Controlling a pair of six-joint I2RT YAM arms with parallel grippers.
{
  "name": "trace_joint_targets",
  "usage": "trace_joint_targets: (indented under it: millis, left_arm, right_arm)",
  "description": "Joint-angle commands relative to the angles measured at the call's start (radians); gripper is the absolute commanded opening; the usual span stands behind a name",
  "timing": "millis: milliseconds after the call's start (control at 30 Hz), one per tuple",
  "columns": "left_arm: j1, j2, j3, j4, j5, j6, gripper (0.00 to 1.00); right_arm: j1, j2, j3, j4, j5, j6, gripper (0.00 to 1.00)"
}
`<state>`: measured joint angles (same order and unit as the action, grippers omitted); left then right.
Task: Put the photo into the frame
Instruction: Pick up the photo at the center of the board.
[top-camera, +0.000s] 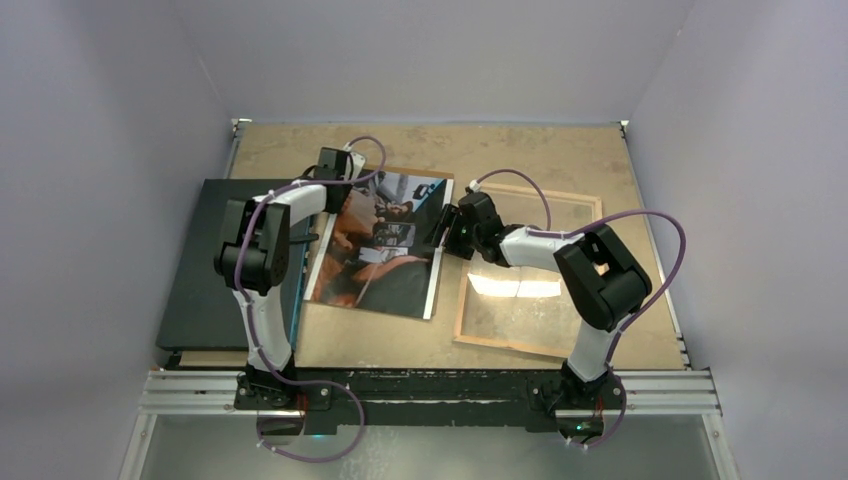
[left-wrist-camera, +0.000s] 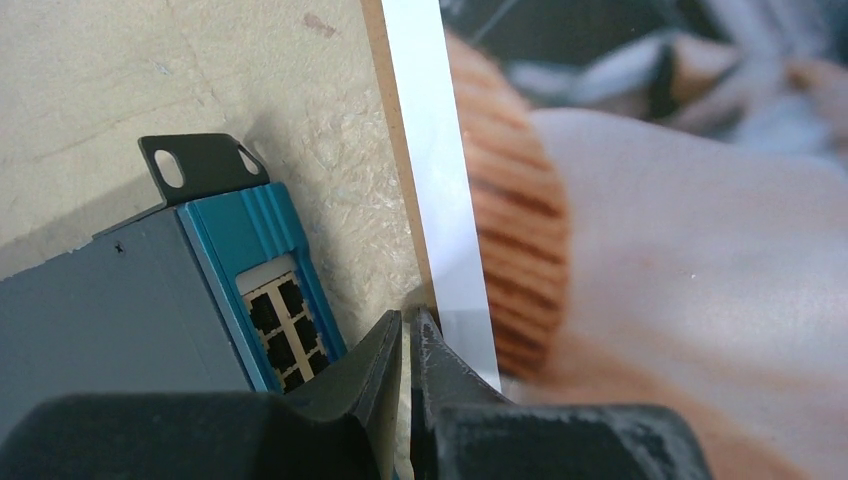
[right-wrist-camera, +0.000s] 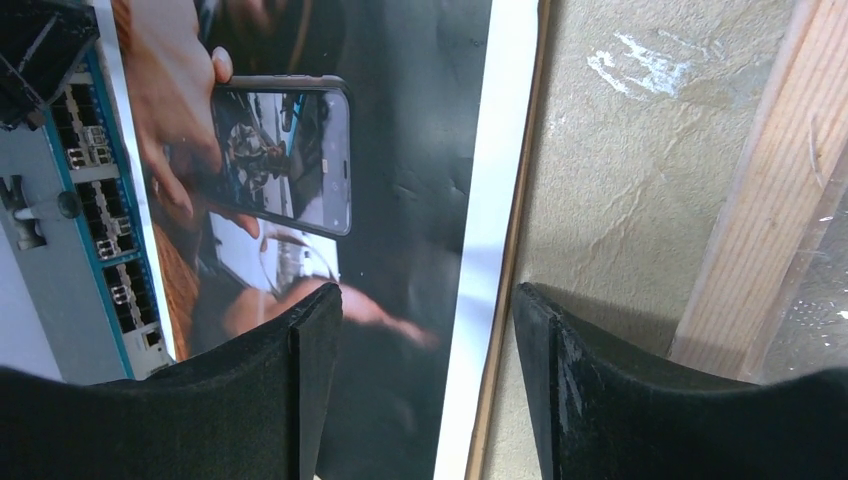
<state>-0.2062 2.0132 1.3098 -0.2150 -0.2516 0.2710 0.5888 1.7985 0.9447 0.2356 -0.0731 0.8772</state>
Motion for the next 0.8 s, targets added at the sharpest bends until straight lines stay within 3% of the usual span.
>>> trace_joint_targets:
  millis: [0, 400, 767]
  left_arm:
    - [-0.010, -0.048, -0.027, -0.032, 0.064, -0.041, 0.06]
    - [-0.021, -0.086, -0.074, -0.033, 0.094, -0.066, 0.05]
    - [-0.032, -0.103, -0.108, -0.025, 0.099, -0.086, 0.03]
  right_arm:
    - [0.000, -0.007, -0.019, 0.035, -0.027, 0.023, 0.66]
    - [0.016, -0.041, -0.015, 0.007, -0.006, 0.009, 0.64]
    - [0.112, -0.049, 0.075, -0.140, 0.136, -0.061, 0.65]
